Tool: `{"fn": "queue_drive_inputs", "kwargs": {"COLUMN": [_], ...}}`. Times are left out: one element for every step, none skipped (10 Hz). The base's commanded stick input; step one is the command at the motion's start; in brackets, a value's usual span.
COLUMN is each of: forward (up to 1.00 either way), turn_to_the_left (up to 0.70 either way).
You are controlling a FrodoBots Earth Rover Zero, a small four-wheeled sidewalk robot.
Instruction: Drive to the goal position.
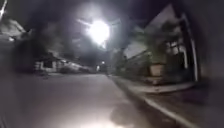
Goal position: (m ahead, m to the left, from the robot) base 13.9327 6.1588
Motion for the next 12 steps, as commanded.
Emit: {"fn": "queue_drive_inputs", "kwargs": {"forward": [0.5, 0.5, 0.5, 0.5, 0.5, 0.5, 0.5, 0.5, 0.5, 0.5, 0.5, 0.5], "turn_to_the_left": [0.0, 0.0, 0.0, 0.0, 0.0, 0.0, 0.0, 0.0, 0.0, 0.0, 0.0, 0.0]}}
